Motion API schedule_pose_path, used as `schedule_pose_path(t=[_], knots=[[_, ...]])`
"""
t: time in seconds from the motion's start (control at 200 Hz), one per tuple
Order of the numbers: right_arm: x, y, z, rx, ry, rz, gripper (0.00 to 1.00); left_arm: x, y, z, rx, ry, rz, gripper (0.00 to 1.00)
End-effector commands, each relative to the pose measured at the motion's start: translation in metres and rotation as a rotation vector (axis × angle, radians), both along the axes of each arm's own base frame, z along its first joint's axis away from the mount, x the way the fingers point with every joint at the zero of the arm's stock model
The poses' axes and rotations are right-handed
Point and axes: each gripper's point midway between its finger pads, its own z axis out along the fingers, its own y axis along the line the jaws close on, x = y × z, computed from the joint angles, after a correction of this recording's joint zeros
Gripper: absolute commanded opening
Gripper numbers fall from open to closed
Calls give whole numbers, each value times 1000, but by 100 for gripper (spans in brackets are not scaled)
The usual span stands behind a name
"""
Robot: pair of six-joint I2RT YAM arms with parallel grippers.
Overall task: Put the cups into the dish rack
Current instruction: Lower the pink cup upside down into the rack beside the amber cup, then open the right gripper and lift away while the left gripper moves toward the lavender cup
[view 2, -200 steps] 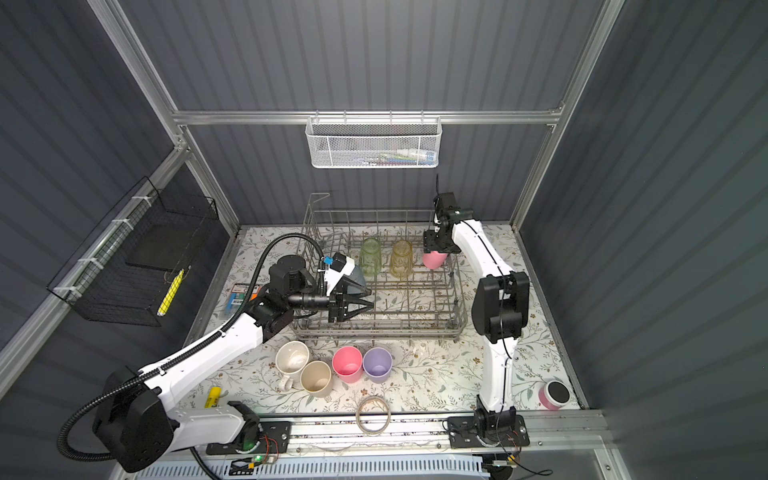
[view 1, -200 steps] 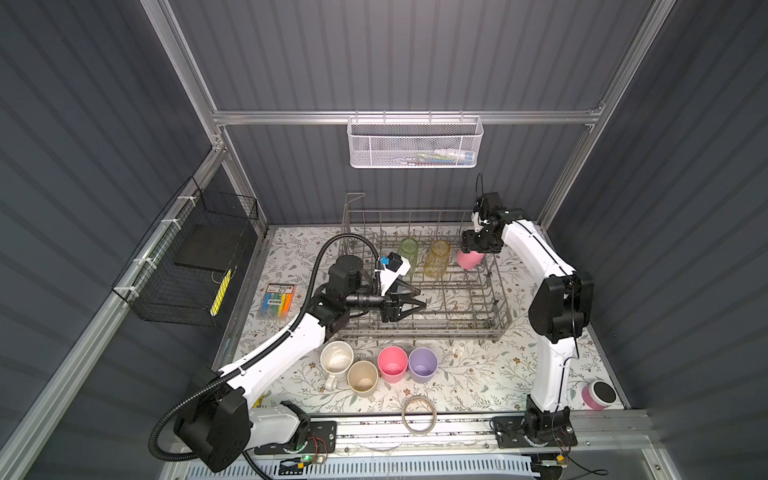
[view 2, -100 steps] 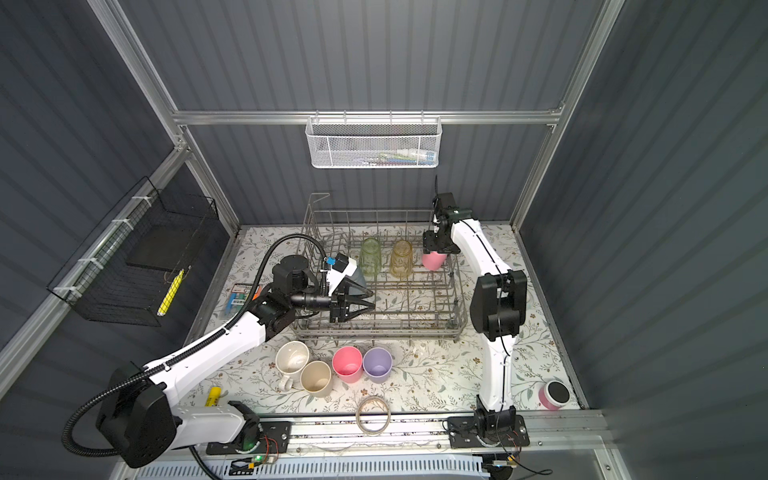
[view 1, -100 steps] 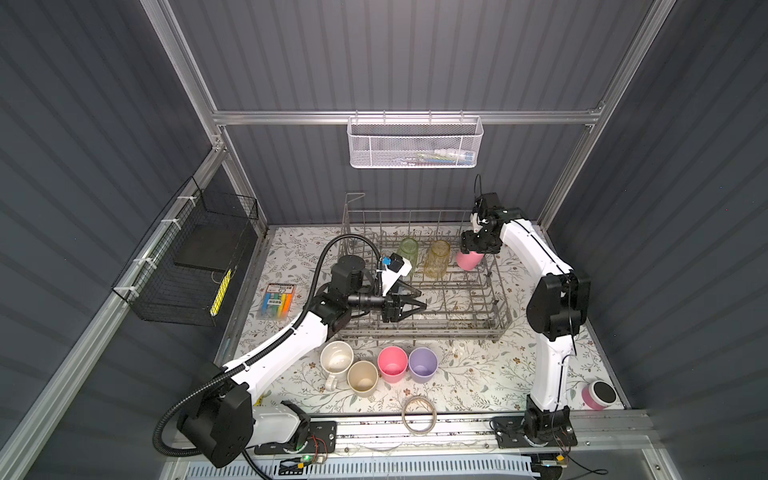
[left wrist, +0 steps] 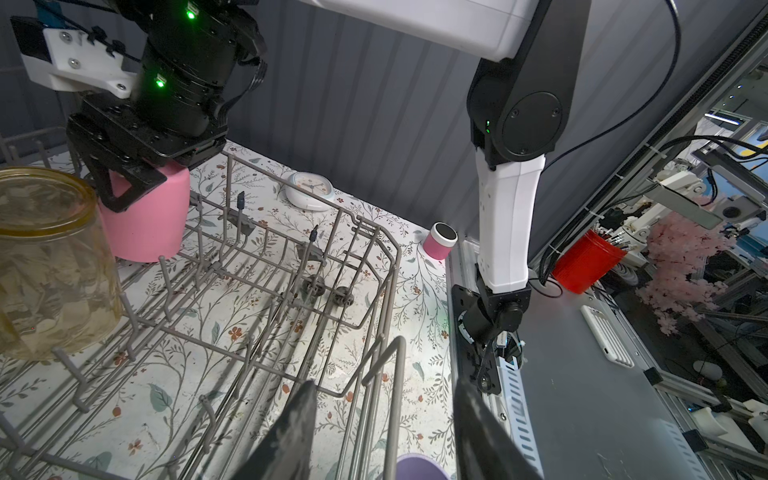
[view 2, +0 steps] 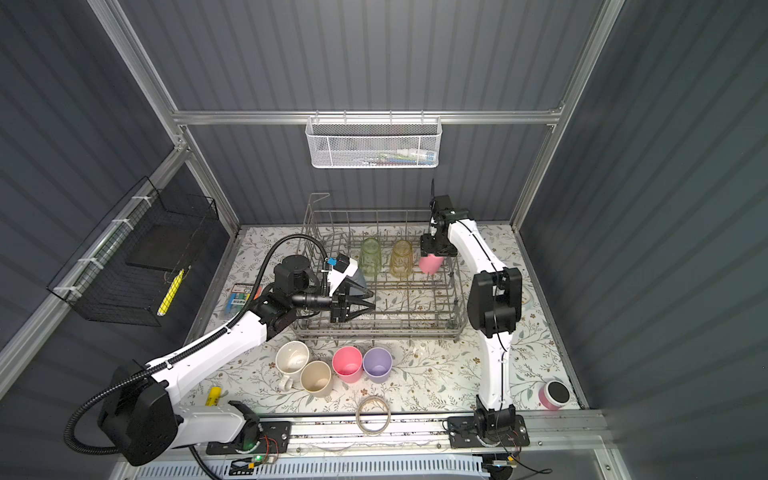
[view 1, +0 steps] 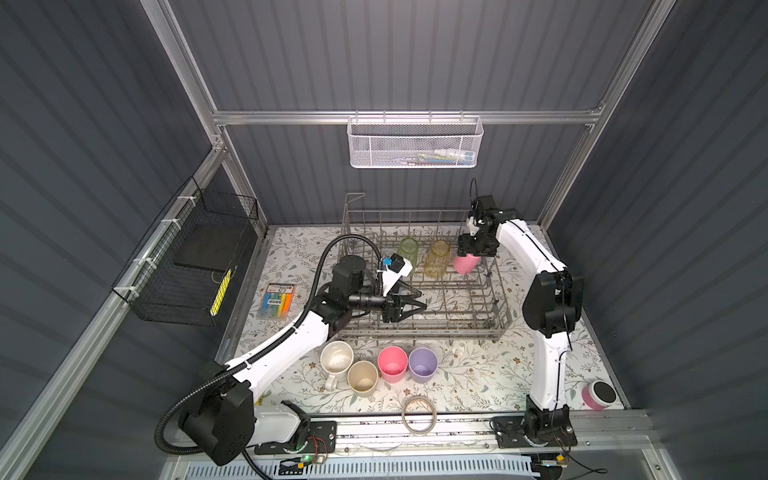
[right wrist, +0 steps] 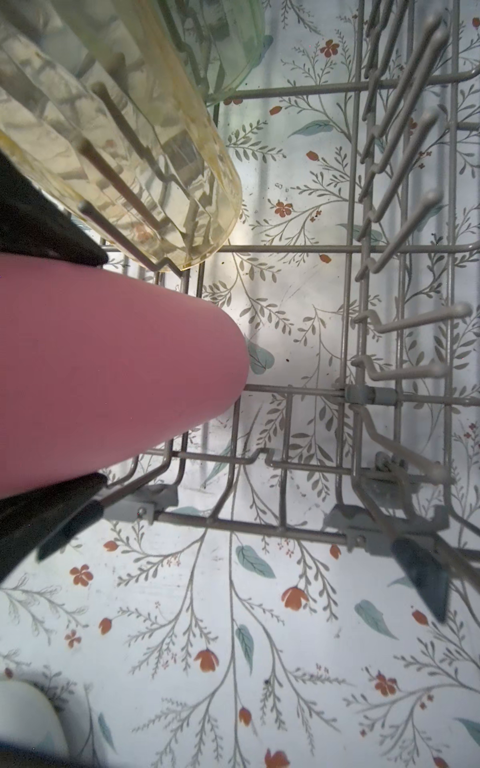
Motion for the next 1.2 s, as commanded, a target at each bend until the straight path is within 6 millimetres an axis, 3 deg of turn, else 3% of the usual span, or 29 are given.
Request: schedule_pose_path(t=[0.0, 0.195, 0.45, 0.956, 1.196], knots=[[-6, -3, -6, -11, 31, 0, 75, -1, -3, 8, -14, -26, -27, 53], [-6, -4, -6, -17, 25, -6, 87, -1, -3, 6, -11, -23, -28, 53], [-4, -6, 10, -18, -18, -20, 94, -2, -2, 6, -12, -25, -27, 53], [-22, -9, 98, 42, -227, -42, 99, -2, -2, 9, -16, -29, -24, 53], [-56, 12, 150, 232, -395, 23, 99, -3, 1, 11, 25, -49, 0, 53]])
